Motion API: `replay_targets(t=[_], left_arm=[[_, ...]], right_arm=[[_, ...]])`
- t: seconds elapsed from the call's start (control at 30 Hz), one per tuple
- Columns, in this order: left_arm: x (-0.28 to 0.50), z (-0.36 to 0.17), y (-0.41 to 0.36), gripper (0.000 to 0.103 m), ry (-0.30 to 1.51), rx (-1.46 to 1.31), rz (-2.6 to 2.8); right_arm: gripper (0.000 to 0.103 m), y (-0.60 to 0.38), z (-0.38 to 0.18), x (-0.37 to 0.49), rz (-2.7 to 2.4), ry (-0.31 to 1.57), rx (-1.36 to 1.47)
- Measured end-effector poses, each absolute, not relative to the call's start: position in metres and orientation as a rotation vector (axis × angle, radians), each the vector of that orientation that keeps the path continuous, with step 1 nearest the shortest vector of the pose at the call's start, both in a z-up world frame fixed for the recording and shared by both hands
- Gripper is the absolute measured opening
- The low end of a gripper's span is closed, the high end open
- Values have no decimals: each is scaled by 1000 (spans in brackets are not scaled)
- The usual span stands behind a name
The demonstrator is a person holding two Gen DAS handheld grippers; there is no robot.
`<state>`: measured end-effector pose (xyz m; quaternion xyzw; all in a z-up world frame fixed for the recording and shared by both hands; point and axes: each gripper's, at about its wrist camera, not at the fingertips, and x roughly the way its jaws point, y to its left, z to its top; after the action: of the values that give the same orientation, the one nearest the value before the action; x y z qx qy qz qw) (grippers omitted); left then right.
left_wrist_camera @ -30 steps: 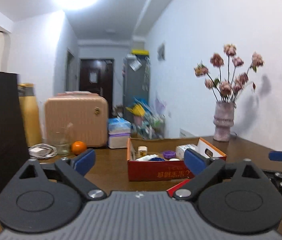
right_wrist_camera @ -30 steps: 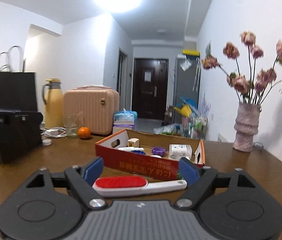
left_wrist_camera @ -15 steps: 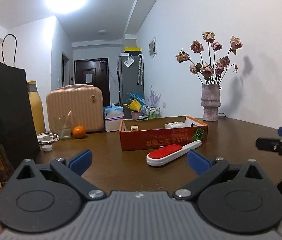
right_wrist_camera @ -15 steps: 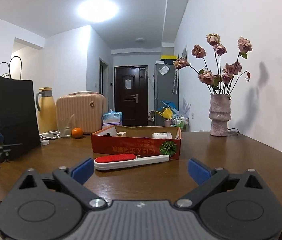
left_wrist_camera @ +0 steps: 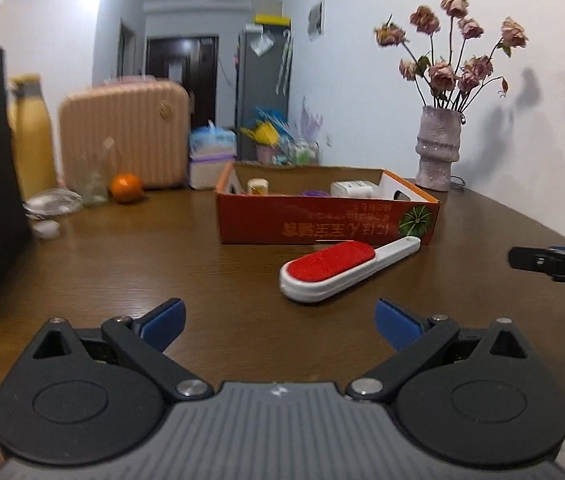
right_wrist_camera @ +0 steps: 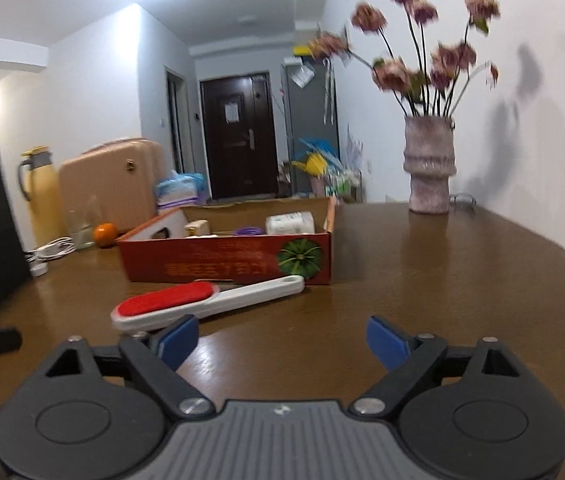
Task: Organize rigid objects
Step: 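Grasp the red lint brush head with the left gripper while the right grasps its handle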
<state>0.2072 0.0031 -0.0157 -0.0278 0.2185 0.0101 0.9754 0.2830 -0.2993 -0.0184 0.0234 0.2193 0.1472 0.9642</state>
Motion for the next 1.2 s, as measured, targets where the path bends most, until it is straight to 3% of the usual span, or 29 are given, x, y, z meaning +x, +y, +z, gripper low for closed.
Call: replay_targets(t=[0.13, 0.2, 0.33, 0.4, 0.5, 0.63, 0.8, 0.83, 1.2], left_arm=[[260, -18, 2, 87, 484, -114, -9], [288, -24, 1, 79, 525, -145, 3], [330, -38, 4, 74, 626, -252, -6], [341, -44, 6, 71, 638, -262, 5], [349, -49, 9, 68, 637, -277, 0], [351, -51, 10, 67, 631, -293, 2], [350, -47, 11, 51, 626, -315, 11], [347, -46, 11, 44, 614, -302, 25], [254, -37, 29, 43, 631, -281, -15]], right_arm=[[70, -301, -23, 350, 304, 510, 77], [59, -301, -28, 388, 334, 561, 149], [50, -293, -47, 450, 352, 641, 249], [37, -283, -55, 470, 343, 670, 231], [28, -272, -70, 492, 316, 709, 193], [26, -272, -75, 494, 325, 690, 203], [12, -281, -70, 480, 350, 720, 230], [12, -281, -69, 474, 340, 721, 222], [12, -296, -62, 301, 324, 718, 271]])
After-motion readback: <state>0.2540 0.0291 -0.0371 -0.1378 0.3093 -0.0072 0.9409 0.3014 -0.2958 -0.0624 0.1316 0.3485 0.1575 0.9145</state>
